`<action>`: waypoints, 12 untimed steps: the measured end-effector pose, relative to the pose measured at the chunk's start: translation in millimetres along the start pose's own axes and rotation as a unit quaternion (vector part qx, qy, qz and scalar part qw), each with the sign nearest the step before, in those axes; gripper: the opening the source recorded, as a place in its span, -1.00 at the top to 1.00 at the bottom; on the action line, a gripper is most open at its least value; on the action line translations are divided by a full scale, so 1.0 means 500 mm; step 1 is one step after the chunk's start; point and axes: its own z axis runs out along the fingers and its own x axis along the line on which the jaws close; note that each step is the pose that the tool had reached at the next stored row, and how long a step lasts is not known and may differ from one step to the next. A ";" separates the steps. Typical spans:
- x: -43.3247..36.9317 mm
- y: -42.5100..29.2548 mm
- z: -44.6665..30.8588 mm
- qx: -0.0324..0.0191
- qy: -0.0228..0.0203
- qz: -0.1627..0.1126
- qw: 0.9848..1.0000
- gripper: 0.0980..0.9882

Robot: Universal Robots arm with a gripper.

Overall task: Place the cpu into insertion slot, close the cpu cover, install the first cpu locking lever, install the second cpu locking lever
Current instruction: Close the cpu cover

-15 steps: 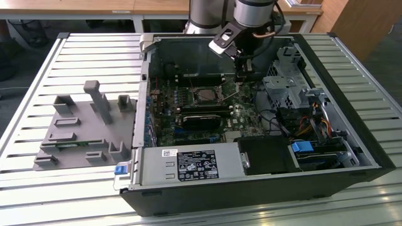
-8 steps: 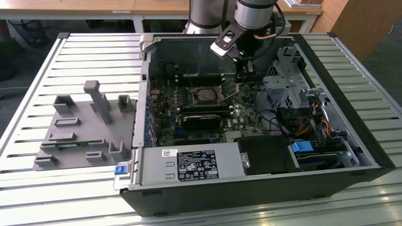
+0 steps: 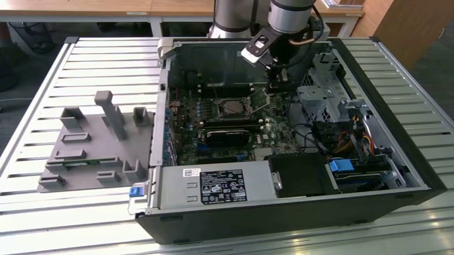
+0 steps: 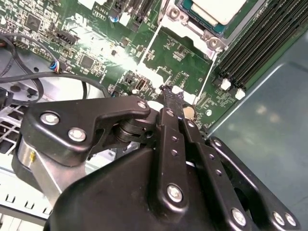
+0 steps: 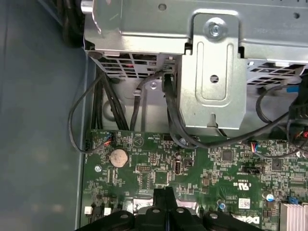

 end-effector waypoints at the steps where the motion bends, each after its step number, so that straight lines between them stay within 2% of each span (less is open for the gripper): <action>1: 0.001 0.001 0.001 0.000 0.000 0.000 1.000 0.98; 3: 0.002 0.005 0.004 0.001 0.000 0.001 1.000 0.98; 6: 0.004 0.024 0.010 0.004 0.000 0.001 1.000 0.98; 12: 0.006 0.033 0.014 0.006 -0.002 0.001 1.000 0.98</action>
